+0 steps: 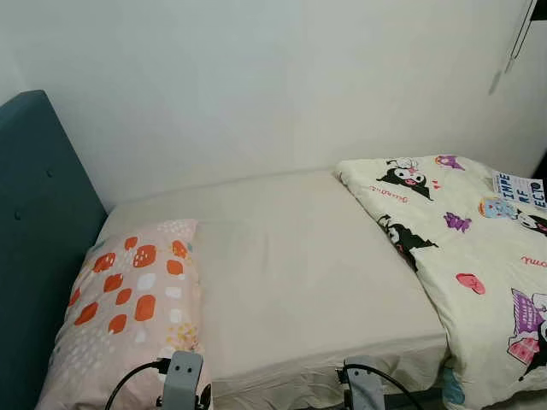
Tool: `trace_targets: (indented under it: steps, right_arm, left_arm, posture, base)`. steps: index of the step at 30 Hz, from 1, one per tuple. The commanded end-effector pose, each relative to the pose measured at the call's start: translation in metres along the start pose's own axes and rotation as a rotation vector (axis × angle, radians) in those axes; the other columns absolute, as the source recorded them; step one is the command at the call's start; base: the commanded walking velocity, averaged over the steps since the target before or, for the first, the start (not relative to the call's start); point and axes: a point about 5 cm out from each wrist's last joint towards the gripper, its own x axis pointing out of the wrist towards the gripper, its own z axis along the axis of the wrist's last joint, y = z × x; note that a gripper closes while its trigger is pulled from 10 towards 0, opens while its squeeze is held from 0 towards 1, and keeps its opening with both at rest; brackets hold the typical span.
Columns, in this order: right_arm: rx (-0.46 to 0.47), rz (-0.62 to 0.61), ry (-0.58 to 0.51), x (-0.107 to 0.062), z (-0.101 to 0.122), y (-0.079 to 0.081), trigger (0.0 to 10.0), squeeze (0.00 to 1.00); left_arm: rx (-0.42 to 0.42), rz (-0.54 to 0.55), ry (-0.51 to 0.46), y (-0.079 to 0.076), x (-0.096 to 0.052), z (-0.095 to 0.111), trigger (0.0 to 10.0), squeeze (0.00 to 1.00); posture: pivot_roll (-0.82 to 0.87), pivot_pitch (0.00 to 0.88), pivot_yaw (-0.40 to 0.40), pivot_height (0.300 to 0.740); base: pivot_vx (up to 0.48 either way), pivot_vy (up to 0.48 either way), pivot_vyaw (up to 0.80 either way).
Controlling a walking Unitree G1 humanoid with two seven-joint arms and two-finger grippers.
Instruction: Clean up the room
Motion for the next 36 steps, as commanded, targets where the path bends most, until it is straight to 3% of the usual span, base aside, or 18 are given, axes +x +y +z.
trace_targets:
  steps: [1,36]
  right_arm:
    - [-0.006,0.009,0.012,-0.0008,-0.0029,0.003,10.0,0.0]
    - [-0.02,0.008,-0.011,0.0009,0.0023,0.0048,10.0,0.0]
  left_arm:
    - [0.016,0.003,0.018,0.0021,-0.0017,-0.0032,10.0,0.0]
    - [0.017,-0.004,0.011,0.0018,0.0004,0.0003,10.0,0.0]
  posture:
    - [-0.04,0.113,0.031,0.74]
    - [-0.04,0.111,0.043,0.74]
  base:
    - [0.0,0.0,0.0]
    - [0.0,0.0,0.0]
